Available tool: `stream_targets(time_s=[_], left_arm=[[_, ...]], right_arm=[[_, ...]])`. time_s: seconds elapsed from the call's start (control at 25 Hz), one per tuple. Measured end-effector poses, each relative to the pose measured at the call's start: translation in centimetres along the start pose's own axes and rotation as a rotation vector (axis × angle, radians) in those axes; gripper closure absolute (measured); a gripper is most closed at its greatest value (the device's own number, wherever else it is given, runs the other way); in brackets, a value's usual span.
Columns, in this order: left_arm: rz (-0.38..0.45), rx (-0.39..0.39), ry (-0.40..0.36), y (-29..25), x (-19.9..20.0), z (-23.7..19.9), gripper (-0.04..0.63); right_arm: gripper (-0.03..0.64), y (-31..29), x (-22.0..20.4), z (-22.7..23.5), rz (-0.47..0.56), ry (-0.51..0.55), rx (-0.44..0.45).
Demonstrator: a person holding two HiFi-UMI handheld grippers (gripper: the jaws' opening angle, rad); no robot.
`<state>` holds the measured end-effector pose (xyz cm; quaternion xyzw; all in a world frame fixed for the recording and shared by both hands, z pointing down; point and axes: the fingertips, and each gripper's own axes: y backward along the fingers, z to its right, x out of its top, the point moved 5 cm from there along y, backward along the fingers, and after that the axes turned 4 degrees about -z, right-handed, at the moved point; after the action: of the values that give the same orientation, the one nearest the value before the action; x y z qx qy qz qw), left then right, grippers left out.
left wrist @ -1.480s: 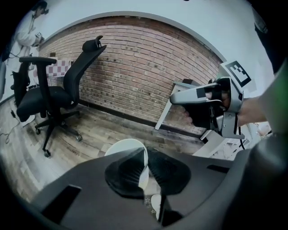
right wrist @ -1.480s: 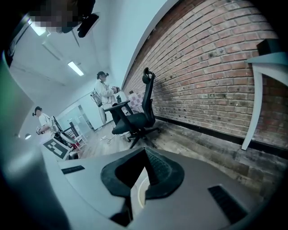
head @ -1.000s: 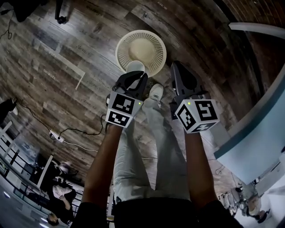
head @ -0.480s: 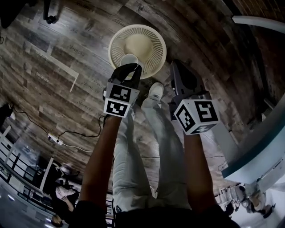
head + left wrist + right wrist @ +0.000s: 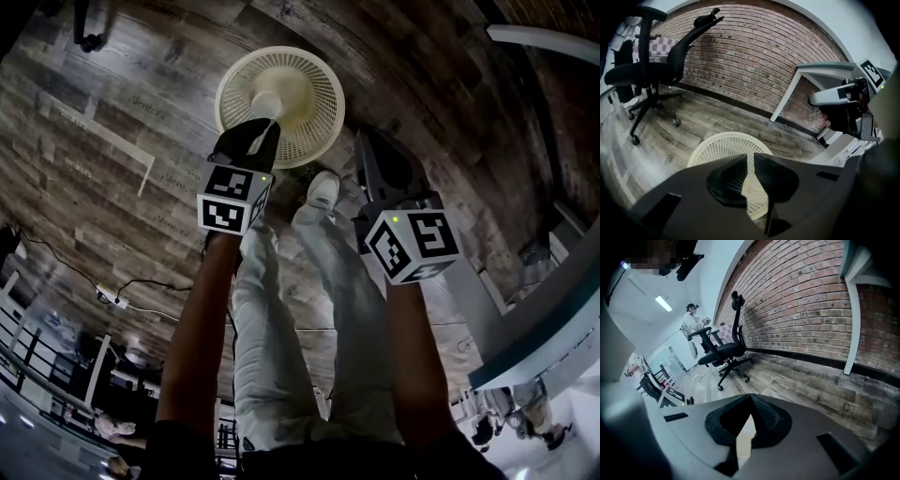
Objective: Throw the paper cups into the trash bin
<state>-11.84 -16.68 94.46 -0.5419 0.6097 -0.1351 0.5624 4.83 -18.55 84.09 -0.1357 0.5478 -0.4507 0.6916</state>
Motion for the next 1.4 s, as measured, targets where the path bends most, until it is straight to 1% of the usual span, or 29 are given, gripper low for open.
stream_targets(time_s=[0.32,0.56,0.72,1.08,1.4], left_arm=[[-0.008,-0.022,-0.010,1.6,0.0,0.6,0.560],[0.006,-0.023,-0.026,5.2,0.6,1.1,0.584],[0.006,-0.022,-0.034,7.9,1.2,1.4,0.586],[0.083,-0.023,-0.040,16.0,4.3,2.3,0.586],[0.164,-0.050,-0.049,23.2,7.6,4.4,0.586]], right_arm=[[0.612,0.2,0.2,-1.1,-0.003,-0.006,0.003],[0.612,1.1,1.6,-2.9,0.015,-0.002,0.003],[0.612,2.6,2.5,-4.5,0.028,0.000,0.006],[0.612,6.2,6.0,-8.9,0.074,0.011,-0.002],[0.612,11.1,9.0,-12.9,0.082,0.067,-0.017]])
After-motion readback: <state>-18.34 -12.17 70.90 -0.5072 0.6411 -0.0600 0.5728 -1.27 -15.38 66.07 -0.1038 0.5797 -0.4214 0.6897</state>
